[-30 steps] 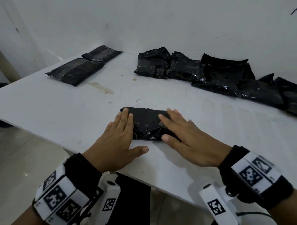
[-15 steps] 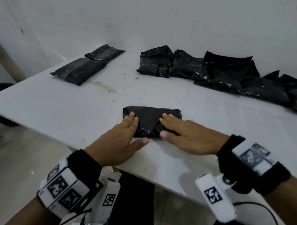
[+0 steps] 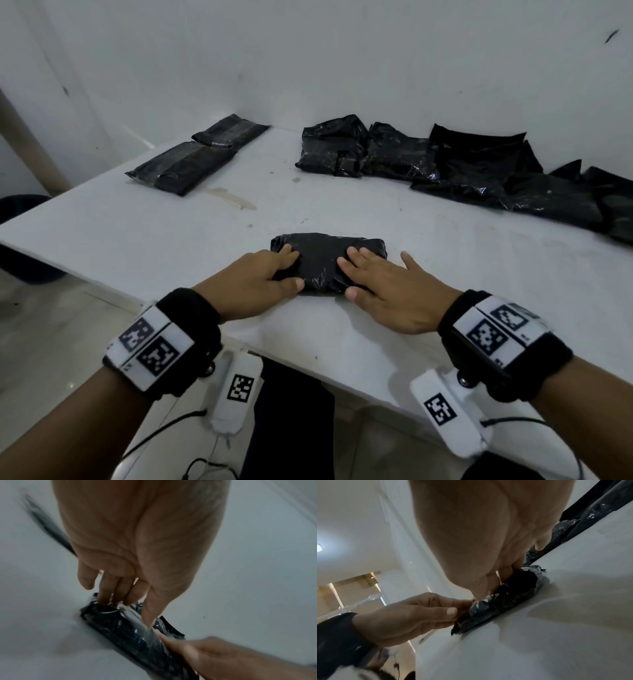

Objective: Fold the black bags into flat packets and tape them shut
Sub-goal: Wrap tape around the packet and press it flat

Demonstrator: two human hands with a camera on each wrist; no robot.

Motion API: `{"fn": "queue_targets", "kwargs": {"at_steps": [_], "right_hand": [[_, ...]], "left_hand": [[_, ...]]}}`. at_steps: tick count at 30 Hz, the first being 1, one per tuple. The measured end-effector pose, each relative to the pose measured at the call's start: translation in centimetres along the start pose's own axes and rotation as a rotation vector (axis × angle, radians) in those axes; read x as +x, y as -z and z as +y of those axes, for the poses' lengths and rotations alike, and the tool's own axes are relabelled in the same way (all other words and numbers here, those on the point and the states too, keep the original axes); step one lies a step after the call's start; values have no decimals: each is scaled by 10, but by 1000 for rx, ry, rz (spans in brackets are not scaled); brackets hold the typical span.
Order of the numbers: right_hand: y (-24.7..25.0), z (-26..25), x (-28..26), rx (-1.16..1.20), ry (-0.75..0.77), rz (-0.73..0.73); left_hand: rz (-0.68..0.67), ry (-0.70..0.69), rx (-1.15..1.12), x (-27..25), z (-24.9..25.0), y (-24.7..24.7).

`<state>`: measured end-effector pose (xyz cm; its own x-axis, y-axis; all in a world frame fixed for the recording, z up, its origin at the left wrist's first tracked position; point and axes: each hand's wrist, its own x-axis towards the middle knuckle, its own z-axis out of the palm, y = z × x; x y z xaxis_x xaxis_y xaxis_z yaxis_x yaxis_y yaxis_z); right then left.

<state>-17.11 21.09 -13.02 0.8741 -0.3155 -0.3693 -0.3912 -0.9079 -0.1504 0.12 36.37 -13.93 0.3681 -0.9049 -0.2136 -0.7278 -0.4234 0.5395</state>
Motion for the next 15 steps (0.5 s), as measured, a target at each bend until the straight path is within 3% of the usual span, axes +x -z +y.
{"fn": "queue_targets", "kwargs": {"at_steps": [4, 7, 9, 15], "right_hand": [[8, 9, 4, 302, 2, 52], [10, 19, 0, 774, 53, 163], [13, 23, -10, 953, 25, 241], [9, 52, -27, 817, -113, 437]], "left_hand": [[150, -146, 287, 10, 36, -3], [131, -322, 325, 22, 61, -16], [108, -371, 409, 31, 73, -26], [67, -300, 772, 47, 85, -46]]}}
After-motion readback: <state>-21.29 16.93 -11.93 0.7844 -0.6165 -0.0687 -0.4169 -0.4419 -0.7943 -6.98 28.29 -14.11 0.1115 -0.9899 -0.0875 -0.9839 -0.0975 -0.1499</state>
